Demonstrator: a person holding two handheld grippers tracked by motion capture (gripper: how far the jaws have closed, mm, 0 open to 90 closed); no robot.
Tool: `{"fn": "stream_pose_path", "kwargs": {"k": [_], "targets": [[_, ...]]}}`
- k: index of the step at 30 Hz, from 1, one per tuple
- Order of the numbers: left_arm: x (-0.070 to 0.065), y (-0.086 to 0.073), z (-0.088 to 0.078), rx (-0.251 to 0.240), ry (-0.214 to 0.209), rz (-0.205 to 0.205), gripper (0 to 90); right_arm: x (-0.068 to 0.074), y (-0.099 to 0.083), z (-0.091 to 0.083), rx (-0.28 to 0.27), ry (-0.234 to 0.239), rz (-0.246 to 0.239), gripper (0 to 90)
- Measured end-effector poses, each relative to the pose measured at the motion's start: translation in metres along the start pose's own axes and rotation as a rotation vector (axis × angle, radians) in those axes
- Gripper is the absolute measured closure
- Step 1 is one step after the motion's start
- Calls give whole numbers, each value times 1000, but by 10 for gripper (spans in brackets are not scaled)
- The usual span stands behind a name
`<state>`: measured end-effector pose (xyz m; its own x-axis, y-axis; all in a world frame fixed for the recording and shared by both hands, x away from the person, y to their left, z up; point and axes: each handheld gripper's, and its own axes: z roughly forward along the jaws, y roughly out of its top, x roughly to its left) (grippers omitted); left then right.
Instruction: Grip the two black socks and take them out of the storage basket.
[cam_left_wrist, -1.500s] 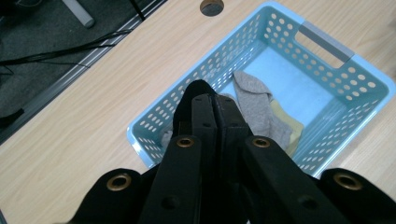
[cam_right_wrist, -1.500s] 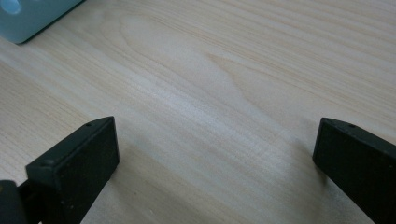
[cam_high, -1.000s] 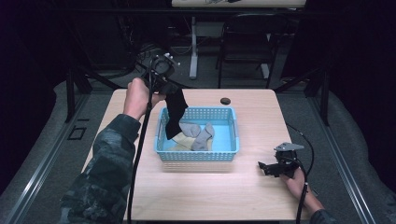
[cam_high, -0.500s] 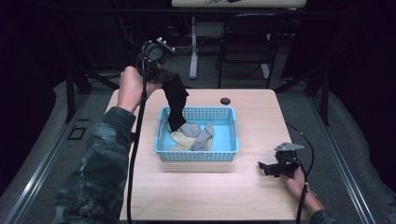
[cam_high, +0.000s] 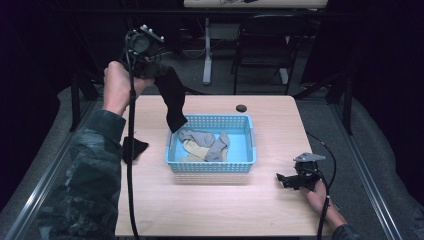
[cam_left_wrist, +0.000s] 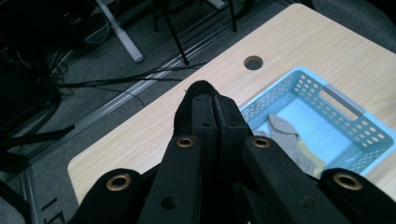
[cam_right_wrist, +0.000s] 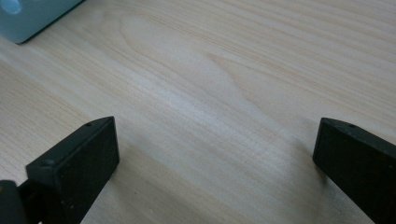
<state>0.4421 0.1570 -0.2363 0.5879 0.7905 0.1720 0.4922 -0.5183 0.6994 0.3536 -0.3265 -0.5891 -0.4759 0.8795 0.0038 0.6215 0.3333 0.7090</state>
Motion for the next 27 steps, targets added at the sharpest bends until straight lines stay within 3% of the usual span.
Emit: {"fn": "stream_pose_path", "kwargs": {"k": [10, 27], "targets": [[31, -22, -17, -11, 45, -74, 876, 0, 0, 0, 2, -3, -1, 0], [63, -61, -14, 20, 75, -159, 875, 0, 0, 0, 1, -4, -1, 0]]}}
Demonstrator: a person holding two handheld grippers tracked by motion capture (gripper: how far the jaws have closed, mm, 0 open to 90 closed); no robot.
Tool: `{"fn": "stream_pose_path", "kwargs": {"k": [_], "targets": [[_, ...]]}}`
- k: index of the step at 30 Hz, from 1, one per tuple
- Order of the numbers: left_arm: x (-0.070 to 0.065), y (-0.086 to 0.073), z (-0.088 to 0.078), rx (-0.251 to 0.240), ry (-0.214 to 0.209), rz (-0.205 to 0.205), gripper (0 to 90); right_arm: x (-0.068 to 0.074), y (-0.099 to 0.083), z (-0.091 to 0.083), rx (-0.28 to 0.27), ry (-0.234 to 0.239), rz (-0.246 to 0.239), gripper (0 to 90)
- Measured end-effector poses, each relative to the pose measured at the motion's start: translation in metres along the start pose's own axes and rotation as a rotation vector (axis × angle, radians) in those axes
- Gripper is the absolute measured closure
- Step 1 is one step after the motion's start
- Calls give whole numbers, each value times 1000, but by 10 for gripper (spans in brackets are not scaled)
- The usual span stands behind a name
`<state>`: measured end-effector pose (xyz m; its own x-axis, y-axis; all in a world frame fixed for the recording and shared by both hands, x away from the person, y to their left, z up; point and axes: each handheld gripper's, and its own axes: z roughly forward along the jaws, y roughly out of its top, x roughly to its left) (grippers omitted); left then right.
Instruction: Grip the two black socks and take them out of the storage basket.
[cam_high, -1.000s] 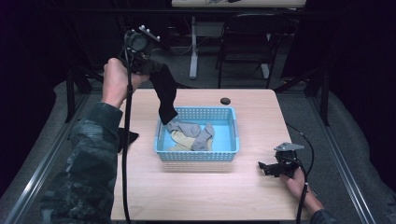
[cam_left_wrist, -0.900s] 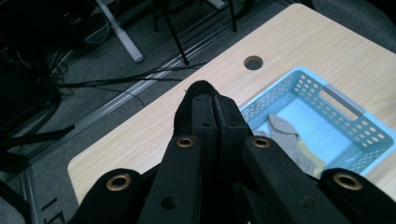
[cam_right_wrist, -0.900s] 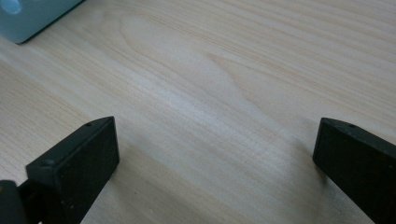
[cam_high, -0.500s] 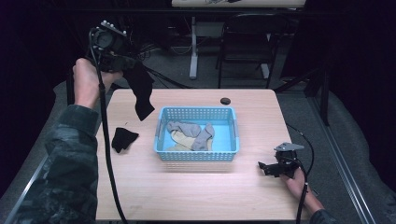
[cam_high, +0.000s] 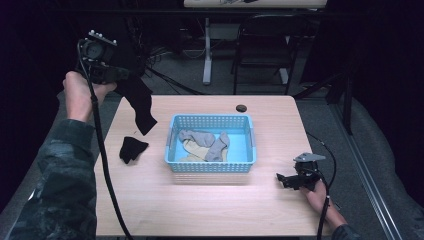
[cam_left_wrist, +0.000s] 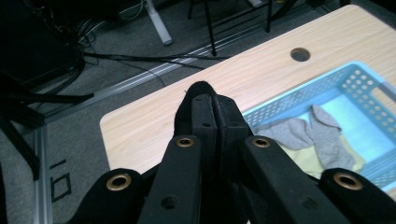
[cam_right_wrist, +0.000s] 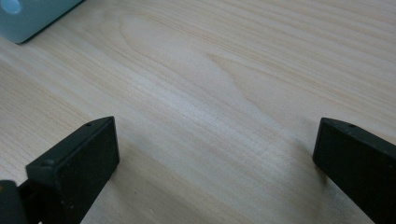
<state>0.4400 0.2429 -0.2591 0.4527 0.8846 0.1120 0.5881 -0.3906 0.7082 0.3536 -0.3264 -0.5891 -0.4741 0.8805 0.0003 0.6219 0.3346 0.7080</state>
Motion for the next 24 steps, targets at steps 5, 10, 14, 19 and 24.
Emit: {"fn": "stream_pose_path", "kwargs": {"k": [5, 10, 14, 19, 24], "targets": [[7, -14, 11, 25, -4, -27, 875, 0, 0, 0, -1, 3, 2, 0], [15, -32, 27, 53, -18, -61, 875, 0, 0, 0, 3, 1, 2, 0], [19, -48, 44, 86, -32, -81, 875, 0, 0, 0, 1, -4, -1, 0], [23, -66, 62, 121, -44, -111, 875, 0, 0, 0, -4, 5, 5, 0], [26, -81, 77, 146, -55, -138, 874, 0, 0, 0, -4, 5, 4, 0]]}}
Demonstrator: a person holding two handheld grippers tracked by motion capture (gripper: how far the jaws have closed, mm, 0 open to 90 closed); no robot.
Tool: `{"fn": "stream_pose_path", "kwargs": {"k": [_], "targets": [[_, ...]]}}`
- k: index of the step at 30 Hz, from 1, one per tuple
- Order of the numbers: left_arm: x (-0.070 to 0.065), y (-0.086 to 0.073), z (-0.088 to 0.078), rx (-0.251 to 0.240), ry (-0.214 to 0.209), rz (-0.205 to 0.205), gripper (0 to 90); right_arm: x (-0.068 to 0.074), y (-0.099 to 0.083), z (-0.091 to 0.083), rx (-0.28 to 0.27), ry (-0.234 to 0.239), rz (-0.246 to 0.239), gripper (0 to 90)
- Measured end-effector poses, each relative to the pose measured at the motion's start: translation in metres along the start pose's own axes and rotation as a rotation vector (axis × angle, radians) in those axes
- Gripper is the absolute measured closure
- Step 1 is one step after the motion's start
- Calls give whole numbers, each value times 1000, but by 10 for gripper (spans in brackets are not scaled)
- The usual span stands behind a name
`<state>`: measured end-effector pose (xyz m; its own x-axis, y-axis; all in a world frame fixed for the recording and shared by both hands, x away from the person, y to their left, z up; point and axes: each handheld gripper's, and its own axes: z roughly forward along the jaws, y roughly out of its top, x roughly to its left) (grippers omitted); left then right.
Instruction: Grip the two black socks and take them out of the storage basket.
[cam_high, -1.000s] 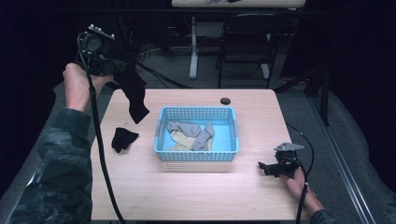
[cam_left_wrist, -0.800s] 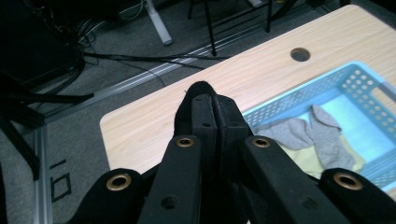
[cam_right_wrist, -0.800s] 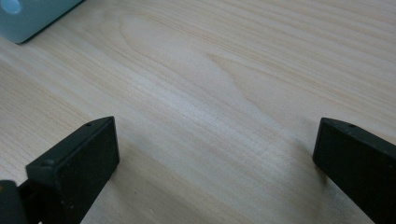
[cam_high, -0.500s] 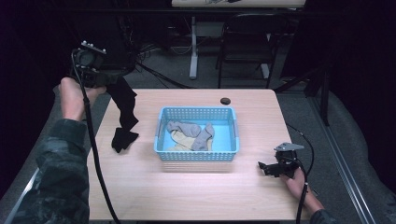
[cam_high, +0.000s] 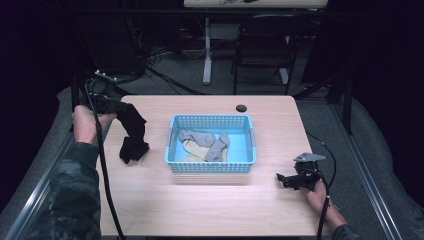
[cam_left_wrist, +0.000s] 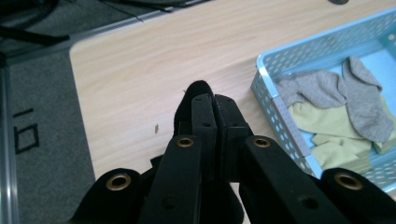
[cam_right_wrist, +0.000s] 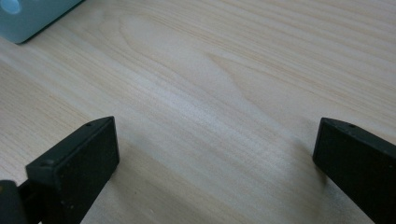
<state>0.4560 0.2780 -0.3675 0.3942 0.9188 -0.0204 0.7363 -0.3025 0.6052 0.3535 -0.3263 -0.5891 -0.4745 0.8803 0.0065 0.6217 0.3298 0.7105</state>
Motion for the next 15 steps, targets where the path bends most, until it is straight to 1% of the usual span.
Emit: {"fn": "stream_pose_path", "kwargs": {"k": [3, 5, 10, 11, 14, 15], "targets": [[4, -9, 11, 13, -10, -17, 874, 0, 0, 0, 0, 0, 0, 0], [6, -16, 19, 19, -21, -38, 873, 0, 0, 0, 0, 0, 0, 0], [9, -30, 38, 53, -29, -53, 872, 0, 0, 0, -1, -1, 1, 0], [10, -33, 43, 59, -34, -67, 872, 0, 0, 0, -1, -1, 1, 0], [12, -43, 53, 71, -44, -76, 871, 0, 0, 0, 0, -1, 1, 0], [12, -46, 57, 78, -47, -86, 871, 0, 0, 0, -1, -1, 1, 0]]}}
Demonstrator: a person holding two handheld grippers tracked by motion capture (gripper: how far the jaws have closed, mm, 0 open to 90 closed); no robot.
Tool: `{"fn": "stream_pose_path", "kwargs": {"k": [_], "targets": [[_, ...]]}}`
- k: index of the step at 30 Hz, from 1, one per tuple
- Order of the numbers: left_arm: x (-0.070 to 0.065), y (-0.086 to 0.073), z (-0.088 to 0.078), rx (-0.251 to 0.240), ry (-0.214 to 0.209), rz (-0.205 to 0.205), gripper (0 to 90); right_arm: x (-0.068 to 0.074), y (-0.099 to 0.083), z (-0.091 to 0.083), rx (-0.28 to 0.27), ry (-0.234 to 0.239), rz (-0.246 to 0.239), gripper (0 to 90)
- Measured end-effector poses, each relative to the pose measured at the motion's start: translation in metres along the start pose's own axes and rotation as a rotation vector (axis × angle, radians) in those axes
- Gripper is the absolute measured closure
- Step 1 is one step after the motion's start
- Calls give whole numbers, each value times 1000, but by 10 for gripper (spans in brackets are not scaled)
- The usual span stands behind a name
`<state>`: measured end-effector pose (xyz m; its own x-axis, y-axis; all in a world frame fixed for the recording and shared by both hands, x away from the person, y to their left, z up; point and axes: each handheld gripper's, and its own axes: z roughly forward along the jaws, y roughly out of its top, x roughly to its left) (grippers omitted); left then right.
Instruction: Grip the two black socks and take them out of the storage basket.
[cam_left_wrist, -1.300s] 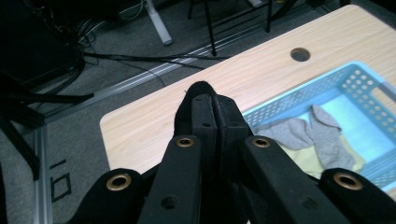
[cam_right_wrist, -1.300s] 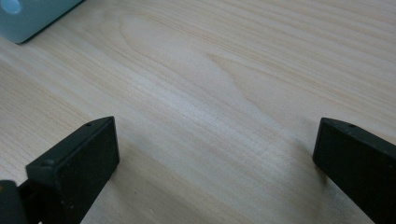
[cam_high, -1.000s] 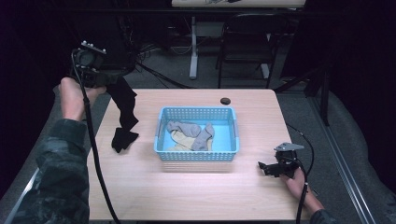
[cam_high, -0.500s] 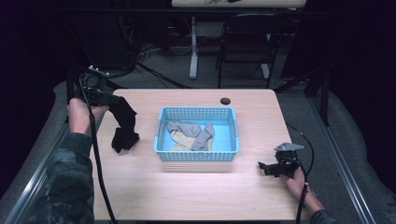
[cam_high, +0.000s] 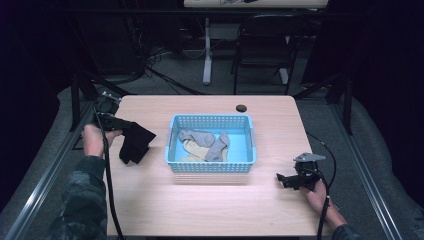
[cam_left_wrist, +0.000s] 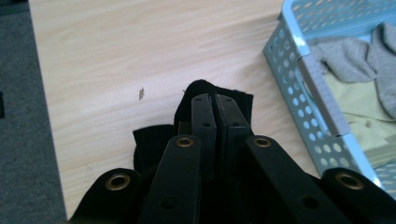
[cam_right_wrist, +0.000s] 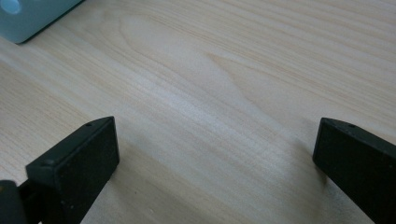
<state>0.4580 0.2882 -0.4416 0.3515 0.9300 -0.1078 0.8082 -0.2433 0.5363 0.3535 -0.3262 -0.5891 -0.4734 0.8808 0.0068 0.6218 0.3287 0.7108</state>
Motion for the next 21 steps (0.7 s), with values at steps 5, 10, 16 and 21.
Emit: {"fn": "stream_pose_path", "kwargs": {"k": [5, 10, 16, 21], "targets": [[6, -16, 21, 28, -10, -37, 869, 0, 0, 0, 0, -1, 0, 0], [11, -34, 39, 42, -7, -61, 859, 0, 0, 0, 0, 0, 0, 0], [15, -55, 48, 18, 13, -85, 657, 0, 0, 0, -1, -1, 1, 0], [16, -69, 40, -32, 66, -104, 295, 0, 0, 0, 1, -1, 2, 0]]}}
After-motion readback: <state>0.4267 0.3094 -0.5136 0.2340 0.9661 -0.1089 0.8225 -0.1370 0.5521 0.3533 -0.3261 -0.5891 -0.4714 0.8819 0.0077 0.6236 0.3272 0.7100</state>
